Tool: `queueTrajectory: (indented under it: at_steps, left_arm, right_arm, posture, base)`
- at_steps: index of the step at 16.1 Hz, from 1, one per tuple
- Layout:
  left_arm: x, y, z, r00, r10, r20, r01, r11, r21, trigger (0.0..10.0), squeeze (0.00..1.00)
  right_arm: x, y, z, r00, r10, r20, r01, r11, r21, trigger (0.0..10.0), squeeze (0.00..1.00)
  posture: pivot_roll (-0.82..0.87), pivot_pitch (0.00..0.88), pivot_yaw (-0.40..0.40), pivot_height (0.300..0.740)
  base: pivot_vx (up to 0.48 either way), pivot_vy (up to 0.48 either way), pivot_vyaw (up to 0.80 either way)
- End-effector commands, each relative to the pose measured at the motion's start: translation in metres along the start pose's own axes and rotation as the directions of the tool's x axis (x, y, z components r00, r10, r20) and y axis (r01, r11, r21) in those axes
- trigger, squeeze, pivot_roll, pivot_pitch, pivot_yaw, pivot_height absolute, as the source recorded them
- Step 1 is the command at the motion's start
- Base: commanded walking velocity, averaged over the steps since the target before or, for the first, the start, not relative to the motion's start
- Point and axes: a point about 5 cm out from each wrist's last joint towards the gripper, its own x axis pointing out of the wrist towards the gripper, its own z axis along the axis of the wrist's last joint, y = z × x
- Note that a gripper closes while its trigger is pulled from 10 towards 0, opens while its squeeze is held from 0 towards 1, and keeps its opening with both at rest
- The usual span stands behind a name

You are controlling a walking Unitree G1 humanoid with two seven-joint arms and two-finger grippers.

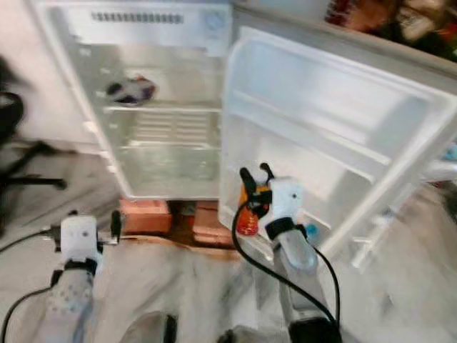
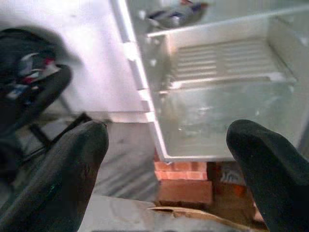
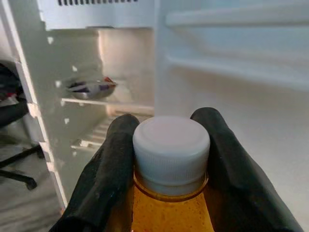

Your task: Restocking fridge

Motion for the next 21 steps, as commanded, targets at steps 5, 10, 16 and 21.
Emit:
queueTrajectory:
  at_steps: [5, 10, 16, 21]
  left_arm:
    - [0.0016, -0.0009, 0.007, 0.999, -0.023, 0.026, 0.023, 1.0, 0.002, 10.0, 0.0]
    - [0.0022, -0.0039, 0.007, 0.999, -0.037, 0.029, 0.038, 0.999, -0.002, 10.0, 0.0]
    - [0.0012, -0.0045, 0.0062, 0.998, -0.049, 0.031, 0.049, 0.999, 0.001, 10.0, 0.0]
    - [0.0012, -0.0059, 0.0068, 0.997, -0.061, 0.039, 0.061, 0.998, -0.003, 10.0, 0.0]
  right_arm:
    - [0.0042, -0.0046, 0.0071, 0.998, -0.033, 0.045, 0.032, 0.999, 0.006, 10.0, 0.0]
    - [0.0117, -0.0007, 0.0124, 0.997, -0.008, 0.072, 0.008, 1.0, -0.003, 10.0, 0.0]
    - [0.0092, -0.0009, 0.0117, 0.998, -0.005, 0.07, 0.006, 1.0, -0.01, 10.0, 0.0]
    - [0.0084, -0.002, 0.0114, 0.998, -0.011, 0.069, 0.012, 1.0, -0.013, 10.0, 0.0]
  posture:
    - [0.12, 0.096, -0.055, 0.74]
    - [0.12, 0.093, -0.049, 0.74]
    - [0.12, 0.097, -0.05, 0.74]
    - [0.11, 0.1, -0.047, 0.74]
  base:
    - [0.0, 0.0, 0.28]
    - [0.0, 0.0, 0.0]
    - [0.047, 0.0, 0.0]
    - [0.353, 0.0, 0.0]
